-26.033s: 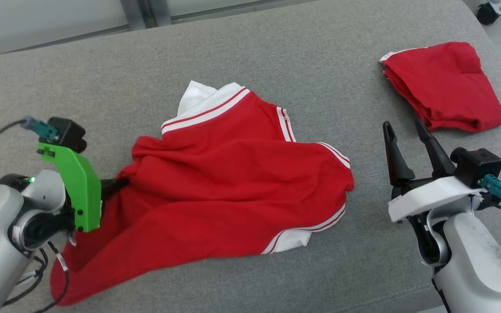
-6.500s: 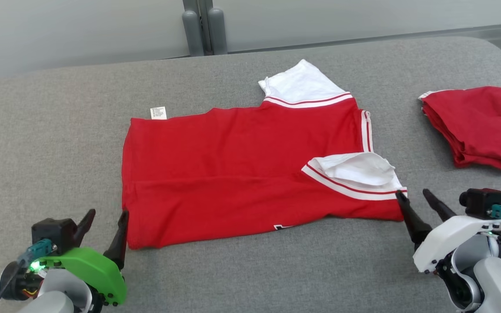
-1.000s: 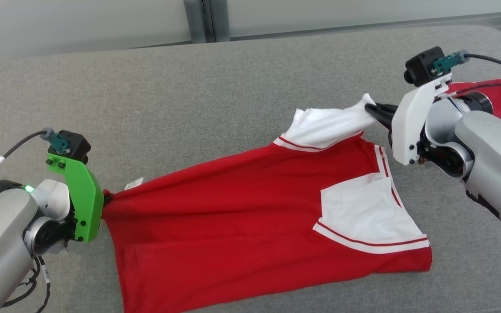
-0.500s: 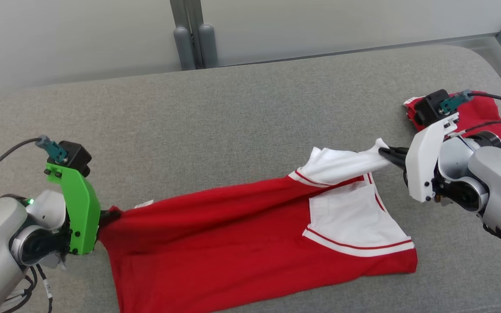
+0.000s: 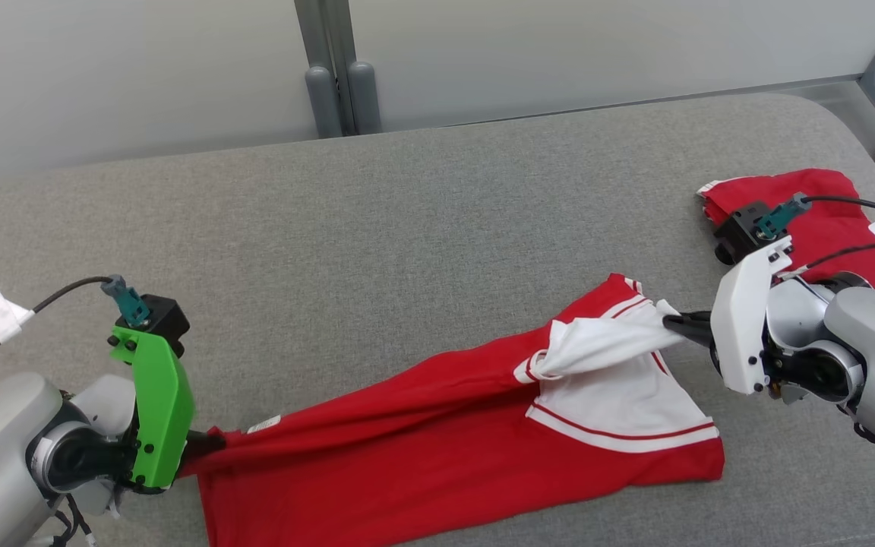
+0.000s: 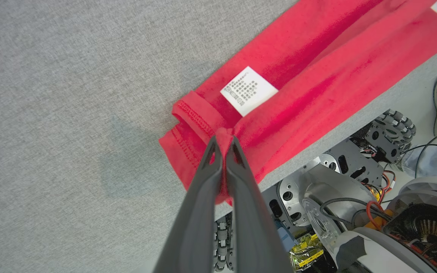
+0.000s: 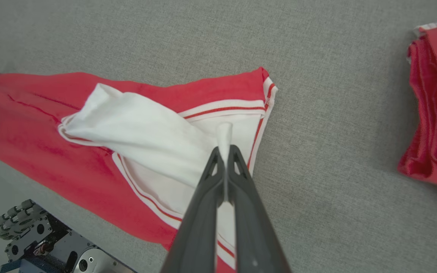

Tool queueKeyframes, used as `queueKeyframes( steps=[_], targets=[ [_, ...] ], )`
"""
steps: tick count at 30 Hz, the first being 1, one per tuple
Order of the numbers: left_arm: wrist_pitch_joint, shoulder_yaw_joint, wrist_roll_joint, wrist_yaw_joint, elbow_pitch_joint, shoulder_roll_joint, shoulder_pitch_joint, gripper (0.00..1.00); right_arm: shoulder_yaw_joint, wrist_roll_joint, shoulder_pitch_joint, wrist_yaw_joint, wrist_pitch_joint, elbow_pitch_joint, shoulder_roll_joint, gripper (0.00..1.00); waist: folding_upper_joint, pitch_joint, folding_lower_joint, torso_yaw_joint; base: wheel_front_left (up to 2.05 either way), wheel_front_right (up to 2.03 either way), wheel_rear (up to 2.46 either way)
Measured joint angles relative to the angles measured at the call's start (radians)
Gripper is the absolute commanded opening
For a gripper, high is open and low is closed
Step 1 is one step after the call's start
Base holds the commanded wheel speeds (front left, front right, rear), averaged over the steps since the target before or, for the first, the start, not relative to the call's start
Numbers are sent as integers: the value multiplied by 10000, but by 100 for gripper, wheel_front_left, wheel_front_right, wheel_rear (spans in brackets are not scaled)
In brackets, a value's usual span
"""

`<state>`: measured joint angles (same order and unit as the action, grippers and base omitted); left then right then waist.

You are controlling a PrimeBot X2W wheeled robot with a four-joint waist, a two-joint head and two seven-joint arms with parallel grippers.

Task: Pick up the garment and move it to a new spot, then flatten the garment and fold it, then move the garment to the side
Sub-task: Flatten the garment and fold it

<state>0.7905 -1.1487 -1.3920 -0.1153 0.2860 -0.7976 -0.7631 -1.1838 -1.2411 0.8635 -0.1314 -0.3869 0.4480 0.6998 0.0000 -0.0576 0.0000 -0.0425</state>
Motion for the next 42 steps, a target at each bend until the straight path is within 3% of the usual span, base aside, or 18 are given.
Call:
queueKeyframes(
  steps=[12, 13, 14, 16, 17, 25, 30, 32, 36, 39, 42],
  targets=[
    [-176, -257, 159, -73, 322, 255, 315, 0, 77, -332, -474, 2, -905, -495, 305, 2, 0, -48, 0, -125, 0, 0, 0],
    [-180, -276, 161, -75, 359, 276, 351, 0, 102, -328, -527, 2, -961, -462, 278, 29, 0, -63, 0, -126, 0, 0, 0],
    [-192, -303, 178, -75, 405, 299, 376, 3, 107, -324, -601, 2, -1045, -399, 238, 44, 0, -76, 0, -123, 0, 0, 0],
    [-253, -330, 215, -77, 485, 349, 392, 94, 130, -257, -708, 2, -1076, -322, 157, 97, 0, -83, 0, -111, 0, 0, 0],
    [-265, -328, 194, -77, 571, 395, 422, 100, 188, -199, -790, 2, -1074, -217, 81, 100, 0, -69, 0, -93, 0, 0, 0],
    [-669, -174, 238, -82, 514, 253, 468, 100, 757, -35, -1156, 2, -470, -84, 50, 100, 0, 205, 0, 17, 0, 0, 0],
    [-2013, 295, 709, -44, 15, -107, 433, 100, 1712, -13, -1480, 2, 1256, -393, 61, 100, 0, 425, 0, 140, 0, 0, 0],
    [-2951, 619, 991, 194, -291, -249, 437, 100, 2132, 217, -1670, 2, 2220, -418, 58, 100, 0, 488, 0, 187, 0, 0, 0],
    [-5241, 1248, 1816, 1183, -980, -535, 732, 100, 3143, 859, -2096, 4, 4406, -221, -123, 100, 0, 587, 0, 268, 0, 0, 0],
    [-6962, 1703, 2307, 2278, -1471, -642, 1320, 100, 3910, 1363, -2527, 6, 5768, 111, -385, 100, 0, 630, 0, 323, 0, 0, 0],
    [-8725, 2228, 2619, 3419, -1958, -642, 2037, 100, 4807, 1969, -2980, 8, 6341, 288, -794, 100, 0, 667, 0, 385, 0, 0, 0]
  ],
)
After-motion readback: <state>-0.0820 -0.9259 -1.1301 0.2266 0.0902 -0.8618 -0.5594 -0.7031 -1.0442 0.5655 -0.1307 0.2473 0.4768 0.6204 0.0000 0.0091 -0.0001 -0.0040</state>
